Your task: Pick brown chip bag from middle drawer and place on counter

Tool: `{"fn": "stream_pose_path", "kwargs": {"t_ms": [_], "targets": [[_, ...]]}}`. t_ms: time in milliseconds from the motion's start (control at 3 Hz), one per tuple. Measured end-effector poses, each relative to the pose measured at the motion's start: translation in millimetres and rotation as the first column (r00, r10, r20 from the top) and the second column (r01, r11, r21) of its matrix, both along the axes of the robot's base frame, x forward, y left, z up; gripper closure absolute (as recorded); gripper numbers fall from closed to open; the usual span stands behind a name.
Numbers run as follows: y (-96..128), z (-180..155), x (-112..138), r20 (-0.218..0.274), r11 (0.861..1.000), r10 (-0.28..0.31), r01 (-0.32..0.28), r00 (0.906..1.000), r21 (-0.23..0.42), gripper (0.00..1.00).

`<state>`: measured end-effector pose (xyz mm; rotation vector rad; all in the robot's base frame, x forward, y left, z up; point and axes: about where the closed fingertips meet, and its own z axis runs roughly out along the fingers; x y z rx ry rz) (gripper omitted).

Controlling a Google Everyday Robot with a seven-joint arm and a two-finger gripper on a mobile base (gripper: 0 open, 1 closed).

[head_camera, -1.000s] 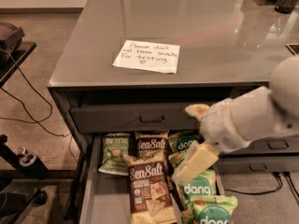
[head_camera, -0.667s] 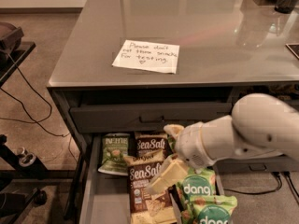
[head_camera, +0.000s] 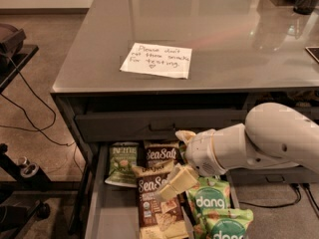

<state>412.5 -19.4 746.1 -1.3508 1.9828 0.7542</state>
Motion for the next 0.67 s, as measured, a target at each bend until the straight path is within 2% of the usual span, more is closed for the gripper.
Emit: {"fn": "stream_pose_path", "kwargs": {"t_ms": [333, 667], "targets": [[1, -38, 5, 0.043, 0.994, 0.060, -0.056, 0.9972, -0.095, 0.00], [7, -115, 29, 0.118, 0.964, 0.193, -0.166, 0.9742, -0.209, 0.00]]}}
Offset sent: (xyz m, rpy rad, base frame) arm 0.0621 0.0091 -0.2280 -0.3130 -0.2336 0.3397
